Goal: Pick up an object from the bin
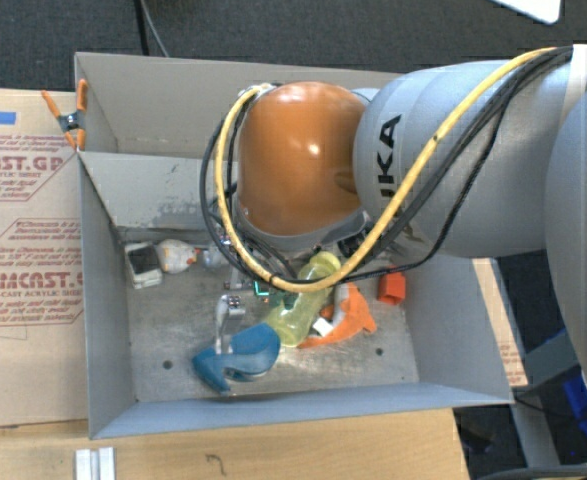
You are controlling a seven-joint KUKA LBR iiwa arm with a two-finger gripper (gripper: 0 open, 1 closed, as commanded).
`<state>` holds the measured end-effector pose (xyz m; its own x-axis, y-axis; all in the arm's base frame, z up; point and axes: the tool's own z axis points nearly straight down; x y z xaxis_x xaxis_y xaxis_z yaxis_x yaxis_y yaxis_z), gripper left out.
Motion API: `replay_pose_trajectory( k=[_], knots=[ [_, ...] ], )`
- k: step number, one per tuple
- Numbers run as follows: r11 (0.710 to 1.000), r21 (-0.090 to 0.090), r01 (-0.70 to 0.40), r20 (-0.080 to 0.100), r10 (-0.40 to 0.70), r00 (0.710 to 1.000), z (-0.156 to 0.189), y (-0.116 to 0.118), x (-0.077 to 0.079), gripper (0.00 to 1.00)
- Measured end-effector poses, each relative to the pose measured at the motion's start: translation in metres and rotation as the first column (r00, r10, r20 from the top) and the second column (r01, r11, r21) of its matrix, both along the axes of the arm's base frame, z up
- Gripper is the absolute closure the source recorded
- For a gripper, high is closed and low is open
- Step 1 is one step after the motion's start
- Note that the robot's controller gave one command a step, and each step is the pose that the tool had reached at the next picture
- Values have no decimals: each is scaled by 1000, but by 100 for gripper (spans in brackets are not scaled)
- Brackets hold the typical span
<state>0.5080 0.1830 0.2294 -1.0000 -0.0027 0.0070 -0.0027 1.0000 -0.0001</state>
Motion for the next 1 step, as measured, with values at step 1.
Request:
replay_pose_trajectory(
  k=[1],
  knots=[
    [1000,2,2,8,-2,1000,4,-1,2,0]
  ],
)
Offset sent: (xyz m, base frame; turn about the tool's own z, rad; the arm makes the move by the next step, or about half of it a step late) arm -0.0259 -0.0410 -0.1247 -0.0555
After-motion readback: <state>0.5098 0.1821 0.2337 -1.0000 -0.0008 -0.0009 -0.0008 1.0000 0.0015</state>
